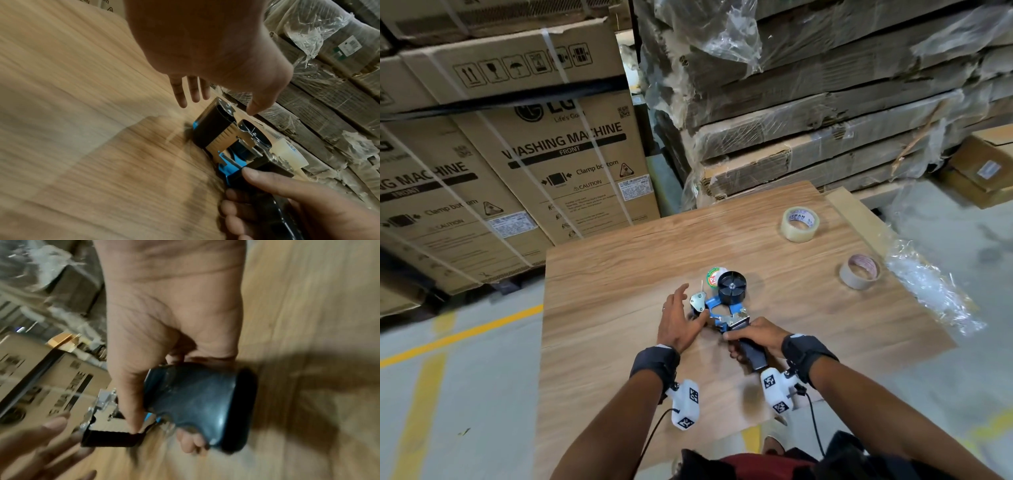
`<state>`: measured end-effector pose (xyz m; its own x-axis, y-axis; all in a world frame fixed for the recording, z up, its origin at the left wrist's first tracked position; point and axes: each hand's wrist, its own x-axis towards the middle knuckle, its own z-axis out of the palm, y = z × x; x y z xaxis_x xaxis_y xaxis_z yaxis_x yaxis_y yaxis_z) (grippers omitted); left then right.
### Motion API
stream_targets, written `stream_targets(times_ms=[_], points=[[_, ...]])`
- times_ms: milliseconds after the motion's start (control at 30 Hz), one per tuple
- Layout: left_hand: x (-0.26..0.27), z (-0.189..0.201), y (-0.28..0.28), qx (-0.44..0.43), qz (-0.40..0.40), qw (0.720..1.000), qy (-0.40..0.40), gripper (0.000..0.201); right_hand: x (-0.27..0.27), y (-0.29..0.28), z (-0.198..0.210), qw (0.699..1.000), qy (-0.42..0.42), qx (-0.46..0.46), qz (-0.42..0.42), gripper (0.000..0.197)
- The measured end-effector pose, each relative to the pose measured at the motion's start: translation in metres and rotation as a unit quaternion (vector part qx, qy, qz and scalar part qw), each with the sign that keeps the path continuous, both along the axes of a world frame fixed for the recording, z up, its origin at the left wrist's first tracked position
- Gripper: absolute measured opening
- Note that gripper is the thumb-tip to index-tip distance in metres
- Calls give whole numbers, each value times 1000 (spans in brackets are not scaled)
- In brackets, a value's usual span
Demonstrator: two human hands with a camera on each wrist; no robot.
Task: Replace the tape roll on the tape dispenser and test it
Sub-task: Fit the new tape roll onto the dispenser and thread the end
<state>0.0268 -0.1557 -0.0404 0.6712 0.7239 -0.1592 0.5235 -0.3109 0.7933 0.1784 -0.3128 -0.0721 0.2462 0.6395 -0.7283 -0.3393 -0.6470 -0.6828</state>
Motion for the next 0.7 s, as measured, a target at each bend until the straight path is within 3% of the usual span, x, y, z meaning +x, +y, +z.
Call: stream_targets(times_ms=[67,133,200,267,367,433,533,700], points=[[-4,1,2,-21,1,1000,-6,70,-12,2,6,994,94,10,-46,35],[-8,2,3,-53,8,998,-15,66,-19,5,11,990,123,8,-71,19],[-11,3,3,-83,20,996,-30,67,-23,8,17,993,74,-6,-88,8],[-14,5,3,-114,36,992,-43,69,-27,12,24,994,15,-7,-107,10],[-18,7,5,-189,76,976,-75,74,-31,19,34,989,2,10,-147,10],[-18,12,6,-252,99,958,-97,67,-31,24,46,987,-1,30,-159,7],[-17,27,10,-345,113,923,-130,39,-30,30,71,986,-18,61,-153,6],[-6,62,14,-456,104,855,-223,45,-32,34,113,982,-39,98,-157,5]])
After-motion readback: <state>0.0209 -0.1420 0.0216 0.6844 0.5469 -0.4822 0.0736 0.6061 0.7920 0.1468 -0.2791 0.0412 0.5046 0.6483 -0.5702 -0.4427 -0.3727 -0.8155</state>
